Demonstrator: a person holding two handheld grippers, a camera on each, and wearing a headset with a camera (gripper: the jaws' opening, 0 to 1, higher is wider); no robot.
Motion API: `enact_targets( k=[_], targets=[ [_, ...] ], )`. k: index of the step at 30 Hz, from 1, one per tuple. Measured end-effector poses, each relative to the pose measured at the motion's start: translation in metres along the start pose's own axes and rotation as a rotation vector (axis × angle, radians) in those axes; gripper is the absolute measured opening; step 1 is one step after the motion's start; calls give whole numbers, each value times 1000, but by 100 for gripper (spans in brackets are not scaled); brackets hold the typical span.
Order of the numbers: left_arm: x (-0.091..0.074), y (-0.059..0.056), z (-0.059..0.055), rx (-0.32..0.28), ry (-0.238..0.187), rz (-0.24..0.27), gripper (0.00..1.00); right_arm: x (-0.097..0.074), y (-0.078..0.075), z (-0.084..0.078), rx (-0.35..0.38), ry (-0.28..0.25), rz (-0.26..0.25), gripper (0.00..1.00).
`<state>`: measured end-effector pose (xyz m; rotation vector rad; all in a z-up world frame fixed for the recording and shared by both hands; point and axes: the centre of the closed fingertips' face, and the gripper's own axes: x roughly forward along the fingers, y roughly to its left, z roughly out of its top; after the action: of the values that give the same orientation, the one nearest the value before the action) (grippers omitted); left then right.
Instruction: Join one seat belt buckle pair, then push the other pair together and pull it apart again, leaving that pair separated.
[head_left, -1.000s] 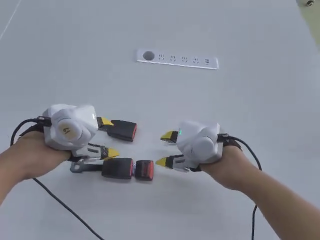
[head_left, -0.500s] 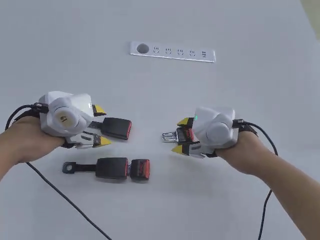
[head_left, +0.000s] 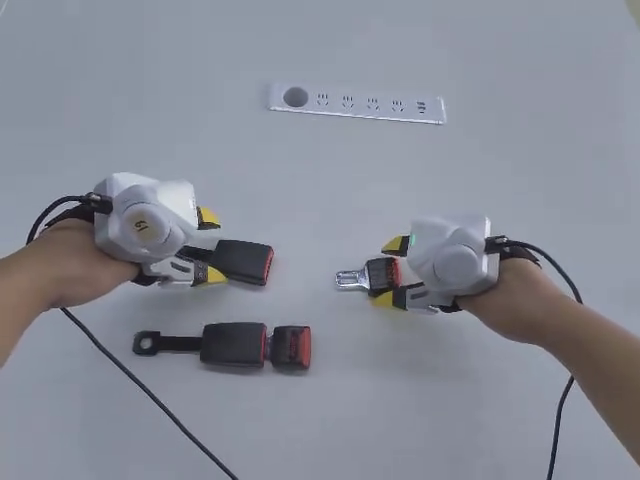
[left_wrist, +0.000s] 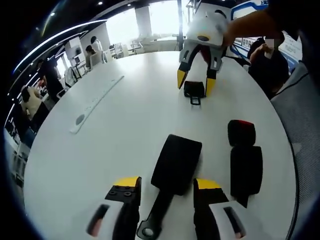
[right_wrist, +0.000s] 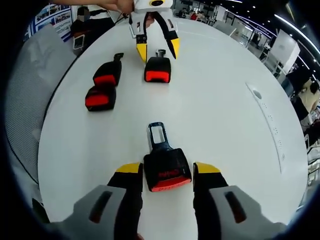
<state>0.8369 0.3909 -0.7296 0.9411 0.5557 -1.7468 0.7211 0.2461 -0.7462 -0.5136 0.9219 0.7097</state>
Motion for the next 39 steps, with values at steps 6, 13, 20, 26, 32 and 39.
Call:
enact_targets(
  k=[6, 13, 20, 26, 32, 39],
  targets=[
    [8, -3, -2, 36, 19, -24, 37, 1, -1, -1, 19, -11, 28, 36],
    [9, -4, -3, 31, 19, -23, 34, 2, -1, -1, 82, -17, 33, 36],
    [7, -5, -5, 44, 20, -19, 32, 5, -3, 2, 117, -6, 15, 35],
    [7, -6, -4, 72, 27, -25, 31, 4, -2, 1, 94, 0, 28, 36],
    [7, -7, -4, 82, 29, -24, 31, 2, 2, -3, 90, -3, 56, 36],
    [7, -9, -4, 92, 28, -33, 31, 2, 5, -2, 68, -8, 79, 34]
  ],
)
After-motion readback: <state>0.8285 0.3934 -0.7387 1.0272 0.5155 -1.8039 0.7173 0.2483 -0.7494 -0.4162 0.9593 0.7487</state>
